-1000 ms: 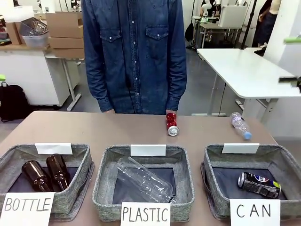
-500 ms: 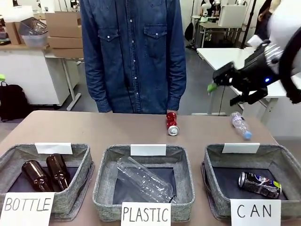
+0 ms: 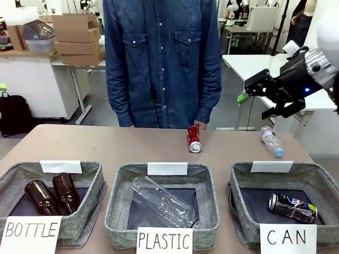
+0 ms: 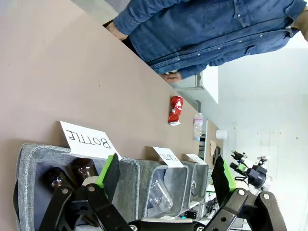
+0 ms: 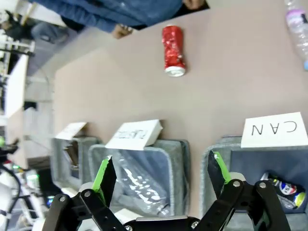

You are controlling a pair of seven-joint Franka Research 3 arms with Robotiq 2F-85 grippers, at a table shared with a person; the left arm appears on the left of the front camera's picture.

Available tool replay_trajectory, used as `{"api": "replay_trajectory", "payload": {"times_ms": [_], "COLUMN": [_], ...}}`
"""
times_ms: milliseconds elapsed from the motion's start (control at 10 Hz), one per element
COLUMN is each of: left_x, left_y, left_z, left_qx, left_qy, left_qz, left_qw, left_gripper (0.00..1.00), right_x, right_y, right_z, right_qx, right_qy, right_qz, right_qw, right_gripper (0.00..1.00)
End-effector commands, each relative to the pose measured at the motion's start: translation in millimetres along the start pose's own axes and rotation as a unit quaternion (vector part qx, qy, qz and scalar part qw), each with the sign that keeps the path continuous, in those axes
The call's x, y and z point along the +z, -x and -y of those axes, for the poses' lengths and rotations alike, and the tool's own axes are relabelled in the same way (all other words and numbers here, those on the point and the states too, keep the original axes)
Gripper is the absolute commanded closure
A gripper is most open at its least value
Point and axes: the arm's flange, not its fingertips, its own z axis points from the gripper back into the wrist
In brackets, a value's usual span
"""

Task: Sort the can waste into the basket.
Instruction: Pick up the can waste from the table and place it in the right Fabric basket.

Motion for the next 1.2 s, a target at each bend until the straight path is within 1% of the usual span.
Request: {"api": "replay_trajectory", "payload": {"times_ms": [0,100,200,300,400,500,600,700,800,900,1000,1100], "left_x": [1,1,1,1,1,1,1,1,1,1,1,1], "left_y": [-1,-1,-1,-1,-1,-1,-1,-1,-1,-1,-1,-1], "left_z": [-1,-1,-1,-1,-1,-1,-1,-1,-1,-1,-1,-1], "left_qx": [-0.009,-0.009,-0.009,-0.009,-0.009,-0.009,-0.009,-0.009,-0.009,-0.009,-0.009,-0.009], "left_qy": [0.0,0.0,0.0,0.0,0.0,0.0,0.0,0.0,0.0,0.0,0.0,0.0], "left_qz": [-0.005,-0.005,-0.005,-0.005,-0.005,-0.005,-0.005,-0.005,-0.005,-0.005,-0.005,-0.005], "left_qw": [1.0,1.0,1.0,1.0,1.0,1.0,1.0,1.0,1.0,1.0,1.0,1.0], "left_gripper": [0.0,0.0,0.0,0.0,0.0,0.0,0.0,0.0,0.0,0.0,0.0,0.0], "right_x": [-34,-55,-82,-106,-130,-141,-117,-86,-61,-44,-29,-17], "right_y": [-15,-29,-42,-48,-49,-48,-48,-44,-33,-18,1,19], "right_z": [-28,-42,-55,-65,-77,-80,-69,-54,-38,-29,-21,-13], "right_qx": [0.039,0.056,0.056,0.065,0.077,0.083,0.082,0.068,0.074,0.095,0.131,0.145], "right_qy": [0.068,0.077,0.112,0.133,0.132,0.161,0.121,0.108,0.103,0.089,0.087,0.12], "right_qz": [-0.007,-0.015,-0.024,-0.046,-0.069,-0.084,-0.084,-0.116,-0.154,-0.196,-0.245,-0.25], "right_qw": [0.997,0.995,0.992,0.988,0.986,0.98,0.986,0.985,0.98,0.972,0.957,0.95], "right_gripper": [0.0,0.0,0.0,0.0,0.0,0.0,0.0,0.0,0.0,0.0,0.0,0.0]}}
